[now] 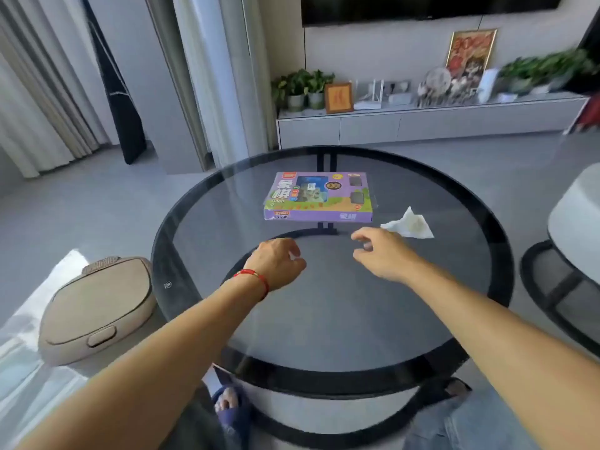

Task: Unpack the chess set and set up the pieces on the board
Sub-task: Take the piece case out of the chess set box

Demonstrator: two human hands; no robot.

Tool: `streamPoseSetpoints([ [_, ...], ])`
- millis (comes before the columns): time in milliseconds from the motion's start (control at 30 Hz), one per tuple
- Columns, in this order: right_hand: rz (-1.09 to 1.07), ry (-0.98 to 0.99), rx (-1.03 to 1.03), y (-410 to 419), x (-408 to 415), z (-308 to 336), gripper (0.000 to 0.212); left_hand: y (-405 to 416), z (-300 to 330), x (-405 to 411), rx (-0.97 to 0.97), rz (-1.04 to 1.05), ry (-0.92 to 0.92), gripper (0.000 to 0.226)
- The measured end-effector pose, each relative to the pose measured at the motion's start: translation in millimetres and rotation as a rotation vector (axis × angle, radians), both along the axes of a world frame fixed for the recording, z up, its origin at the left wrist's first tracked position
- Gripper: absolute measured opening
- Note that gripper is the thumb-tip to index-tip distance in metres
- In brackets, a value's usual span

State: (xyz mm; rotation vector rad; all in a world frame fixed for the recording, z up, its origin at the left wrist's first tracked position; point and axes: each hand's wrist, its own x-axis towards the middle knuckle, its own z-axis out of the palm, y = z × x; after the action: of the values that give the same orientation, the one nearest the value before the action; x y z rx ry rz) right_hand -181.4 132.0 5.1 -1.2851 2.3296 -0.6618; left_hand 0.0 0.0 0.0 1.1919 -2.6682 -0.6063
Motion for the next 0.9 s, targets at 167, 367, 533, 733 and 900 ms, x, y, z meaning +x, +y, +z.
streamPoseSetpoints([
  [167,-0.208,0.062,-0.203,-35,-32,11,0.039,-37,-12,-8,0.075,0.282,0.304,0.048],
  [367,-0.319,0.016,-0.072,-80,-48,-4,0.025,-90,-15,-46,0.251,0.414,0.396,0.06],
  [533,-0.442,-0.112,-0.176,-93,-53,-4,0.026,-108,-22,-58,0.368,0.488,0.581,0.034],
  [733,-0.593,-0.339,-0.439,-93,-47,-4,0.027,-125,-16,-43,0.47,0.734,0.837,0.032],
  [900,-0.69,-0.846,-0.587,-95,-44,-1,0.015,-120,0,-28,0.714,0.713,0.969,0.014],
])
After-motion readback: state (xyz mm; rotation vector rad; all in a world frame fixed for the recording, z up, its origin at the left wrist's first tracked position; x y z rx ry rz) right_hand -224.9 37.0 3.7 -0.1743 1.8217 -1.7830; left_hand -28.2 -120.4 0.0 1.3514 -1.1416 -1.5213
